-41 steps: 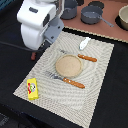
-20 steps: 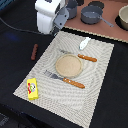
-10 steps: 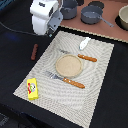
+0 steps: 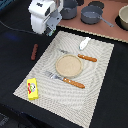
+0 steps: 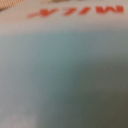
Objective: Interact with the objects in diverse but meaningful ways.
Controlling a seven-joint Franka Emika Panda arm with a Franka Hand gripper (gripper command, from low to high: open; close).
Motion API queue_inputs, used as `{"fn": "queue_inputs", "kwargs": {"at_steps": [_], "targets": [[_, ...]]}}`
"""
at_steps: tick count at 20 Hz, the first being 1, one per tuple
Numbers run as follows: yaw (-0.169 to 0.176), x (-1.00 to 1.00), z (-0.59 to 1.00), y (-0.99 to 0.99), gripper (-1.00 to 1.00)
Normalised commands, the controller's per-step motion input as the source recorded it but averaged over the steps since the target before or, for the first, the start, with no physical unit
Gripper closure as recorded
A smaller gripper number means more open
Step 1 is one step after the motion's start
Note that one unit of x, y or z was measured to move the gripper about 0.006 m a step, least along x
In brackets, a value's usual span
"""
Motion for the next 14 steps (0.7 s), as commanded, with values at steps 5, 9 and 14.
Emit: {"fn": "queue_inputs", "kwargs": {"at_steps": [5, 9, 14], "targets": [[-0.041, -0.31, -0.4, 0.1, 1.0], [-0.021, -0.44, -0.43, 0.06, 1.0], [-0.02, -0.47, -0.41, 0.08, 1.0]]}}
